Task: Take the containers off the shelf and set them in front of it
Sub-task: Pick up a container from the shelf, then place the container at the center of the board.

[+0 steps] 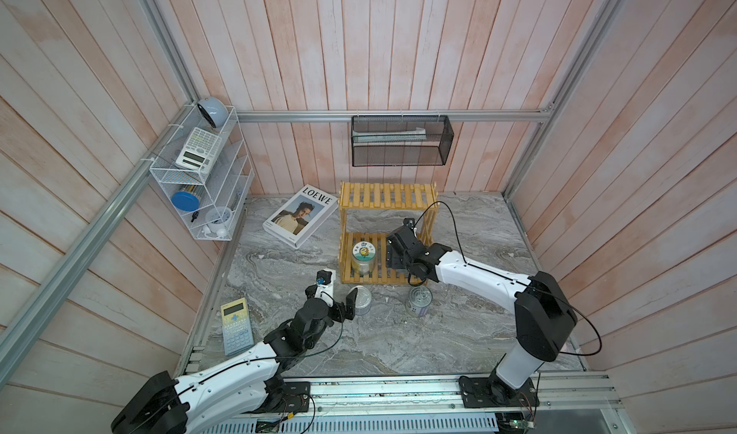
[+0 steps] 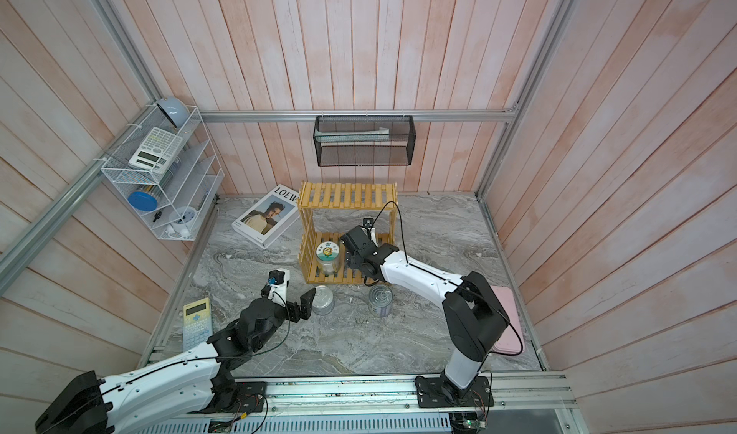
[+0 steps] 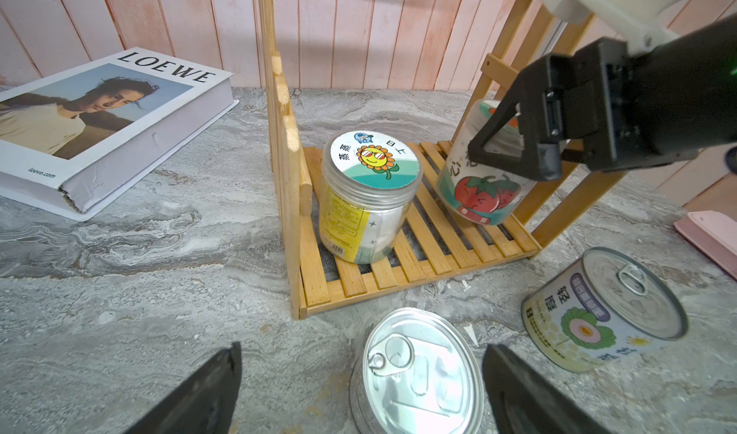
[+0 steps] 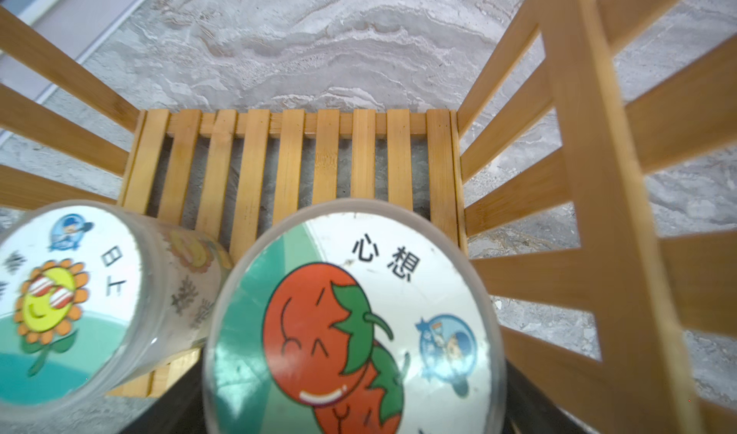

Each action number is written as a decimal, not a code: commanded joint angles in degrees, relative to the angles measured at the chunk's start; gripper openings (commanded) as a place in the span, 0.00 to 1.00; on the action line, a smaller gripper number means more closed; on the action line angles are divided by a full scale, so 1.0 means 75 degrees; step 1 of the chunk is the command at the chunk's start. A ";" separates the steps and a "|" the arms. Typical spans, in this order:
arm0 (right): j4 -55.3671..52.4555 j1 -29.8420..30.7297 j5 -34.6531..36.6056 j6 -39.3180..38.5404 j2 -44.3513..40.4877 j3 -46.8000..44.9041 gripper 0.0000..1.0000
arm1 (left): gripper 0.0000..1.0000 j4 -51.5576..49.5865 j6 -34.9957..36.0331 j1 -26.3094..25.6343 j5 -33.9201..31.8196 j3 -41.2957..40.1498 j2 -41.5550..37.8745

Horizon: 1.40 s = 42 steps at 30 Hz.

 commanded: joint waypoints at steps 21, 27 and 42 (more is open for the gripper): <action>-0.1680 0.2111 0.0965 -0.0166 -0.3321 -0.1368 0.67 | 1.00 -0.0100 0.0095 0.0053 0.0011 0.0269 0.0287; -0.1918 0.3011 0.1275 0.0173 -0.3995 -0.1993 0.66 | 1.00 -0.0383 0.0177 0.0065 0.0010 0.0384 0.0197; -0.2526 0.5050 0.1968 0.1276 -0.4174 -0.2997 0.66 | 1.00 -0.0672 0.0258 0.0104 -0.0001 0.0567 0.0153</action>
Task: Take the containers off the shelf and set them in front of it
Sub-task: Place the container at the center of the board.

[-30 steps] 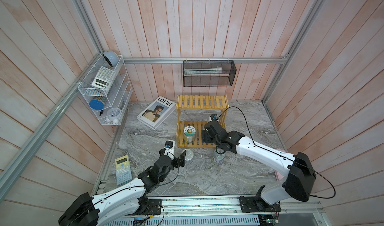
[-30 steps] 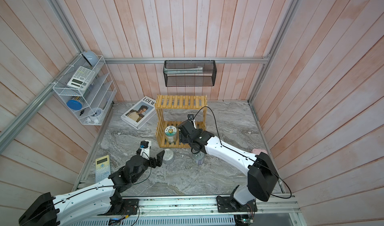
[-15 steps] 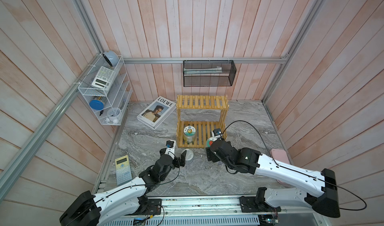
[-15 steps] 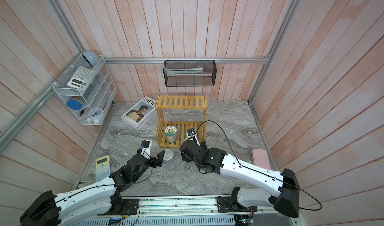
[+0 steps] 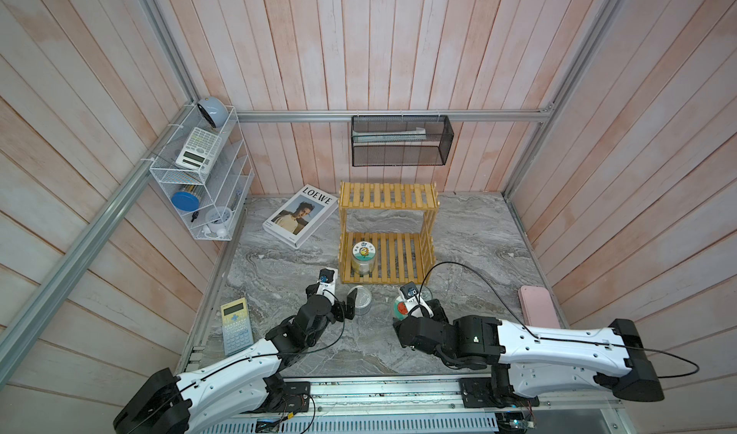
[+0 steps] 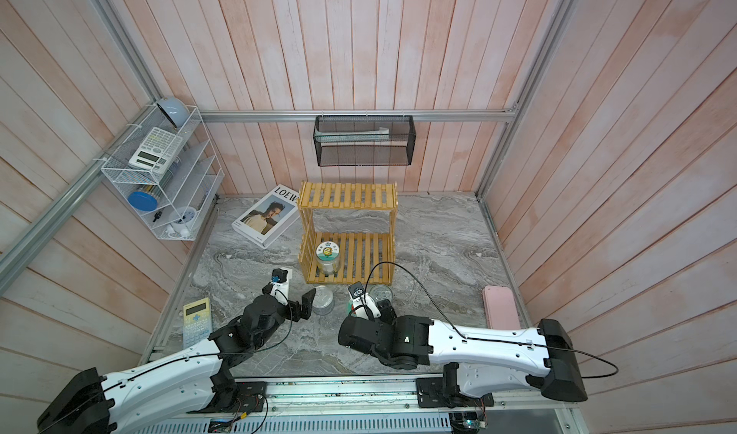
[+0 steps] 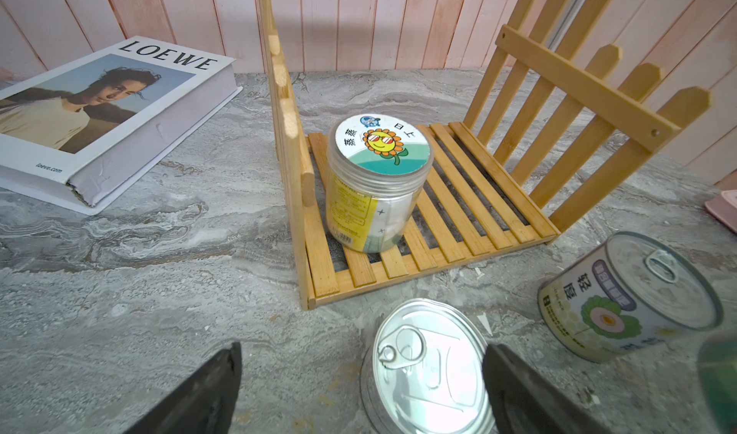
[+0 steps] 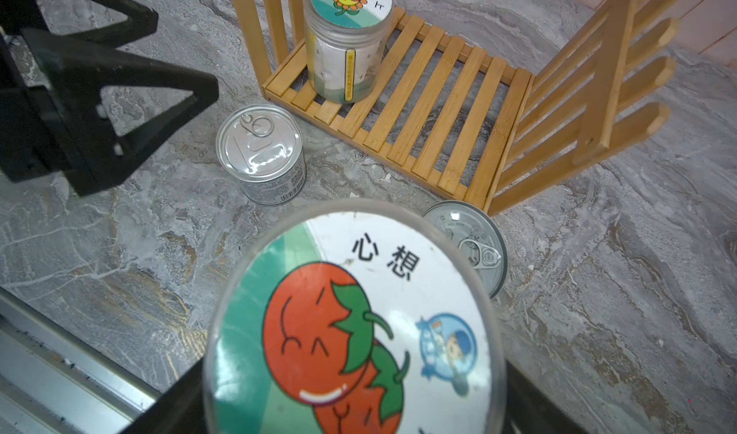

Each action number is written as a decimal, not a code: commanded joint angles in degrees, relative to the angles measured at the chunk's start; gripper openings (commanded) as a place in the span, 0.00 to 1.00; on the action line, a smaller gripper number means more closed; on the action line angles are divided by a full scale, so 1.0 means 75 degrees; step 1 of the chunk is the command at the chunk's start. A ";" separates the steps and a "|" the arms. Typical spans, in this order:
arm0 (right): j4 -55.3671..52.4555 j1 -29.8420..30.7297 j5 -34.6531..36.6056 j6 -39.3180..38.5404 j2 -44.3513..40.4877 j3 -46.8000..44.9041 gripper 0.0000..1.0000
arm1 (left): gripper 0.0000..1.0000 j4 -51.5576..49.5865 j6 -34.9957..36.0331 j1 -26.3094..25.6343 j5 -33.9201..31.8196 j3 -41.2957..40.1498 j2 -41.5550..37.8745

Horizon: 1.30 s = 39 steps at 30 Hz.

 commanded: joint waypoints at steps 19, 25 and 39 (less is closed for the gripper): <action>0.0881 0.0236 0.0353 0.1415 -0.0615 -0.2236 0.67 | 1.00 -0.0166 0.0202 0.0042 0.0036 0.0413 0.0196; 0.1257 0.0130 0.0159 0.1524 -0.0595 -0.2563 0.71 | 1.00 -0.0087 0.0172 0.0042 0.0060 0.0404 0.0296; 0.0913 0.0022 0.0201 0.1885 -0.0790 -0.2682 0.98 | 1.00 0.0053 0.0149 0.0046 0.0048 0.0339 0.0382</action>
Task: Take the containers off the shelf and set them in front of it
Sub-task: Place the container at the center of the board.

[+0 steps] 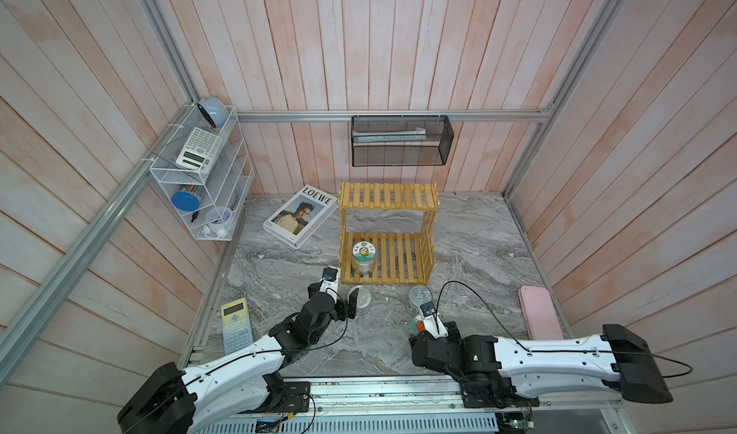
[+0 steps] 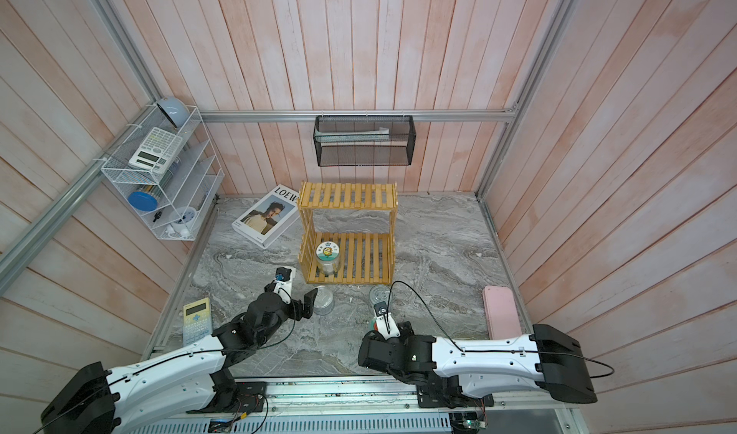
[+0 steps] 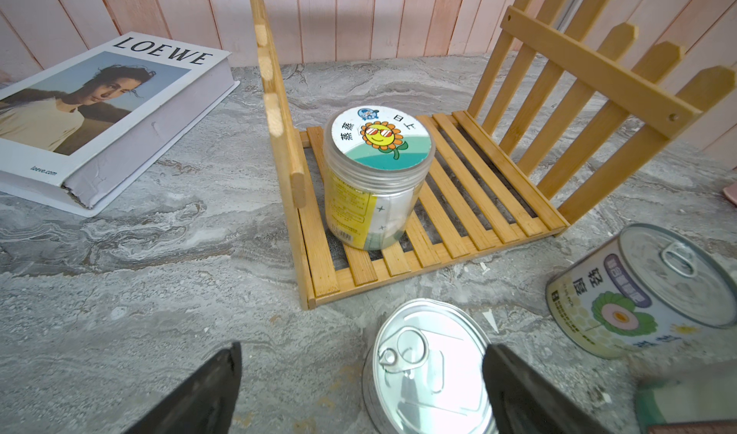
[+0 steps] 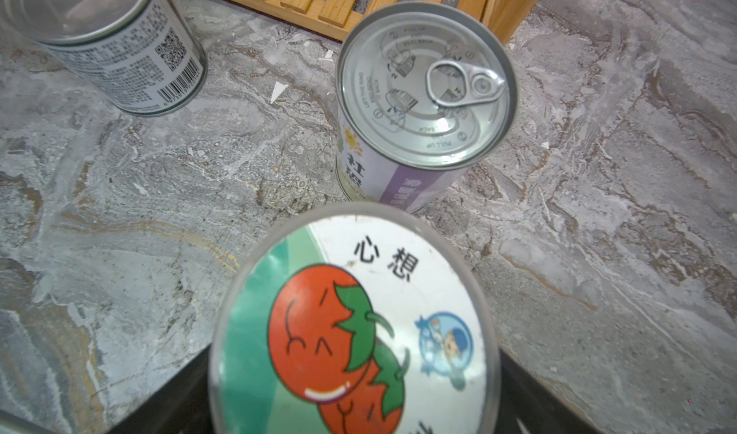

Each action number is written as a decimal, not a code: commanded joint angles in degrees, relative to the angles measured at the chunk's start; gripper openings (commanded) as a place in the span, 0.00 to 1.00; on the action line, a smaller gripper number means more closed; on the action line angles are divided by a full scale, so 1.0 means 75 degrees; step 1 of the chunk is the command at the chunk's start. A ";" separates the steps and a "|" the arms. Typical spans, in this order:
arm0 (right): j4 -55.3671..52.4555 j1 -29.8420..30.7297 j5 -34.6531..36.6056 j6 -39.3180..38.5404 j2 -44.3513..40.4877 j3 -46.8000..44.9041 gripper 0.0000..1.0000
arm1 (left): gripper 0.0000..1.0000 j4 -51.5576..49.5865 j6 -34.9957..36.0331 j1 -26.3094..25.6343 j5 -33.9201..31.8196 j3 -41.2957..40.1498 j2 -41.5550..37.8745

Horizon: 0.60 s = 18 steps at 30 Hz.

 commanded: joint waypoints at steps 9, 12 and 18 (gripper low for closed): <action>-0.0609 -0.0029 0.0336 0.0157 -0.0615 0.0253 0.98 | 1.00 0.0003 0.0142 0.0042 0.0080 0.0321 0.0060; -0.0764 -0.0034 0.0418 0.0075 -0.0871 0.0395 0.98 | 1.00 -0.0113 0.0227 0.0041 0.0115 0.0479 0.0109; -0.0984 -0.0051 0.0604 -0.0238 -0.1055 0.0816 0.98 | 1.00 -0.0314 0.0179 0.0043 0.0266 0.0799 0.0285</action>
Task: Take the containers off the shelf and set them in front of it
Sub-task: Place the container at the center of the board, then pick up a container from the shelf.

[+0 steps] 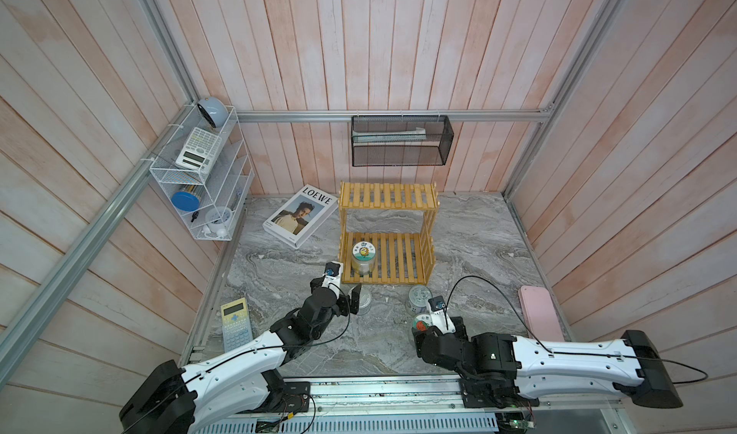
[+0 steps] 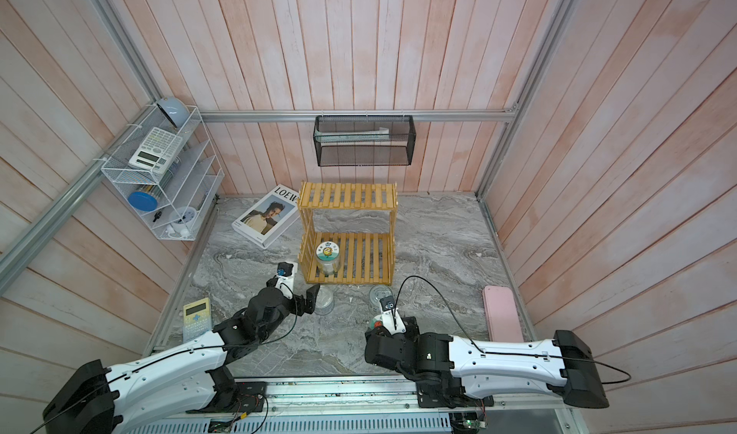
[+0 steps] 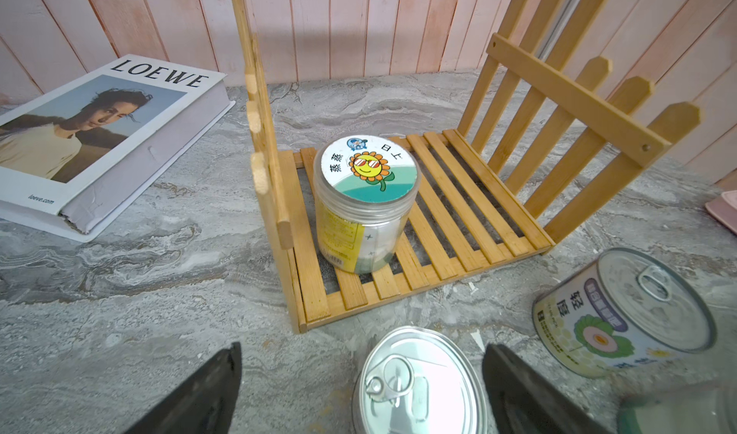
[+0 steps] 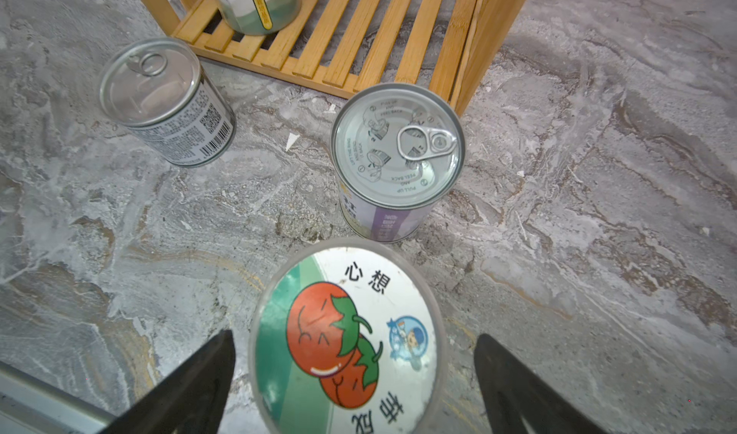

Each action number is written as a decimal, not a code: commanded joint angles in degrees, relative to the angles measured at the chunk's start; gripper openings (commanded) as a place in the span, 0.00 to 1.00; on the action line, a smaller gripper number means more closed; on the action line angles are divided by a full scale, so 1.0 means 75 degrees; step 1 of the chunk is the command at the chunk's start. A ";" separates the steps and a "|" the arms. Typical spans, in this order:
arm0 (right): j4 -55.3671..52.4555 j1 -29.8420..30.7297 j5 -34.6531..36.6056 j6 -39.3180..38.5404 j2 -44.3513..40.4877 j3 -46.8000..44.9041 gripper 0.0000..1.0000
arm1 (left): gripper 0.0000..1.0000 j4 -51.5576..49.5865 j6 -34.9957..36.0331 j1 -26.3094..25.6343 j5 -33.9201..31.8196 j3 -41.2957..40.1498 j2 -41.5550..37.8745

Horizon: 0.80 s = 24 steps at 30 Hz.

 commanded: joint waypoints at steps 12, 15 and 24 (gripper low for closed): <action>-0.0397 -0.0793 -0.0240 -0.0848 -0.0576 0.0771 0.98 | 1.00 -0.2422 -0.0173 -0.0034 -0.0700 0.2617 0.1332; -0.0409 -0.1238 -0.0484 -0.1096 -0.0847 0.0771 0.98 | 1.00 -0.2818 -0.0331 -0.0129 -0.0968 0.3279 0.1934; -0.0379 -0.2363 -0.1446 -0.1573 -0.1532 0.0748 0.98 | 1.00 -0.3376 -0.0808 -0.0216 -0.1211 0.4682 0.3446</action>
